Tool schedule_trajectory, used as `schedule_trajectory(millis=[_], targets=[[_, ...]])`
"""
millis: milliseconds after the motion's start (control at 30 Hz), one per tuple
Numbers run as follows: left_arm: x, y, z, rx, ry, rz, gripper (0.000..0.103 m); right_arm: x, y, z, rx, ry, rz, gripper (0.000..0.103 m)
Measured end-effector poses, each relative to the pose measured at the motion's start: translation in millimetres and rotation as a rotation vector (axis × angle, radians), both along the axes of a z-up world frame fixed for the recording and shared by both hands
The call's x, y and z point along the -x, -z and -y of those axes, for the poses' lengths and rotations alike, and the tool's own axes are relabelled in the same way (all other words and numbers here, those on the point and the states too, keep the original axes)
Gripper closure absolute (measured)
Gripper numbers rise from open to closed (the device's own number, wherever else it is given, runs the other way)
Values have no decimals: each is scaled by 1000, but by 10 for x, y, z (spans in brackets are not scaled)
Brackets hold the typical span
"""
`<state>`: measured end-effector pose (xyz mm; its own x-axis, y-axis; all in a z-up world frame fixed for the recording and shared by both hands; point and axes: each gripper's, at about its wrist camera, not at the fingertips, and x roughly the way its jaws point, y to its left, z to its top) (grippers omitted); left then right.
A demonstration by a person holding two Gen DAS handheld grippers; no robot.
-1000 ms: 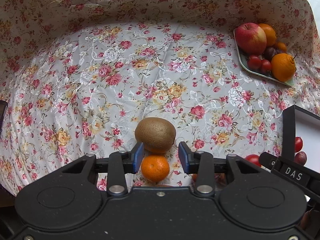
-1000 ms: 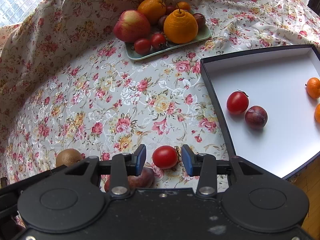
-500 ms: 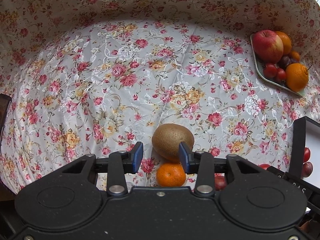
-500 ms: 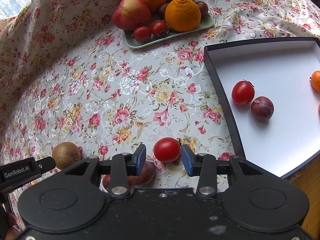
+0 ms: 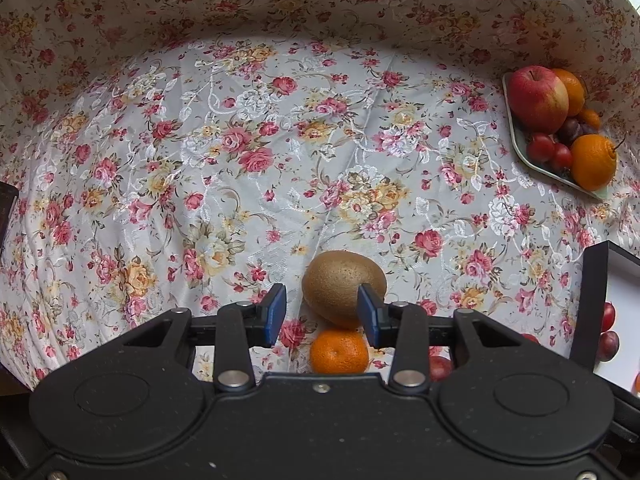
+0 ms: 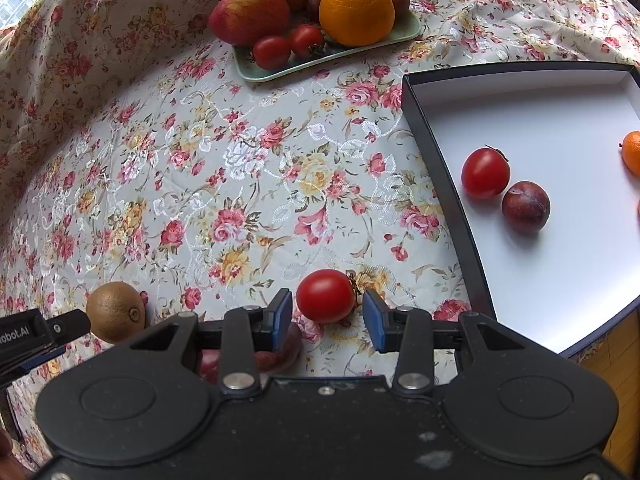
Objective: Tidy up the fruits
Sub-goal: 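Close the left tool on the kiwi while the right tool grips the tomato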
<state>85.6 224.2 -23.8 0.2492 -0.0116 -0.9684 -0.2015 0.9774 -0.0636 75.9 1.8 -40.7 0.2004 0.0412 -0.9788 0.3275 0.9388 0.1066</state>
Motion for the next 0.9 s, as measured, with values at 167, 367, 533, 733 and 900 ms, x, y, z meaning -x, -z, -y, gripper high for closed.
schedule_trajectory(millis=[167,367,533,733,900], targets=[[-3,12,-15,9,-3,-4,54,-17,47,-35,6,0,-14,61],[-10,27,-37,19,-13,-10,53,-37,97,-57,7,4,-24,61],[-17,37,-28,23,-10,-11,54,-64,138,-76,14,9,-36,61],[-27,50,-30,26,-3,-7,53,-82,172,-92,21,9,-43,61],[-43,69,-32,31,2,-6,53,-99,208,-106,24,-2,-50,61]])
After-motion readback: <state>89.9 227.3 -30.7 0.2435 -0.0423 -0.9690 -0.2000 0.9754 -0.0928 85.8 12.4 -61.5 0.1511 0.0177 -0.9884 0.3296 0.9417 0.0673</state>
